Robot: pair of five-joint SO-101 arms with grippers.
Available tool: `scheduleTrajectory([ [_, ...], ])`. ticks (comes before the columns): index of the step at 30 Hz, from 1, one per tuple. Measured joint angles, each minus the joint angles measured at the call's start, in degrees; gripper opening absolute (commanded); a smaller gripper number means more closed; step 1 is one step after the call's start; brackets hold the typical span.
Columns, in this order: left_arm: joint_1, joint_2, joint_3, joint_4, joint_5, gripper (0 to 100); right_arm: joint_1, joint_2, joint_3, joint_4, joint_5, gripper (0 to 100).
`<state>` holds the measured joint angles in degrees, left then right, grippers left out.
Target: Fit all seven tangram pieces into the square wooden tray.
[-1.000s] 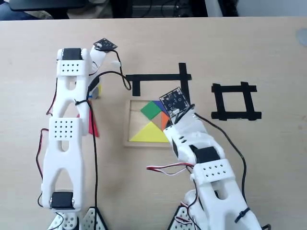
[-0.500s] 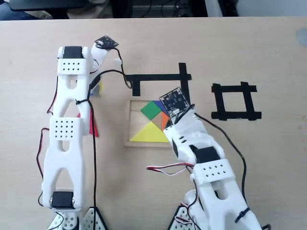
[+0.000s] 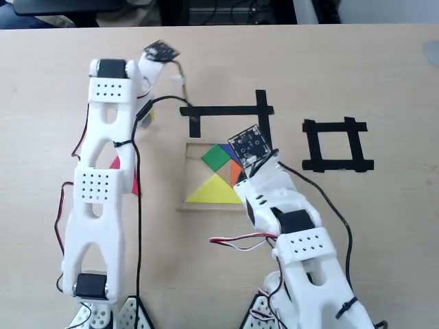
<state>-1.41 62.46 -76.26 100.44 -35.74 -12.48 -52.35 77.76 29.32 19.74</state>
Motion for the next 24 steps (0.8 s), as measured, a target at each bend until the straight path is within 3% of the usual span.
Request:
scheduleTrajectory([
  [12,6.8,-29.4,32.0,0.0,0.0,3,0.0,0.0,0.0,0.0,0.0,1.2],
  [18,15.2,-46.1,48.9,0.0,-2.5,3,0.1,0.0,0.0,0.0,1.3,1.2],
  [24,20.3,-51.9,59.4,-4.9,-8.4,3,8.7,0.0,0.0,0.0,7.3,1.2],
])
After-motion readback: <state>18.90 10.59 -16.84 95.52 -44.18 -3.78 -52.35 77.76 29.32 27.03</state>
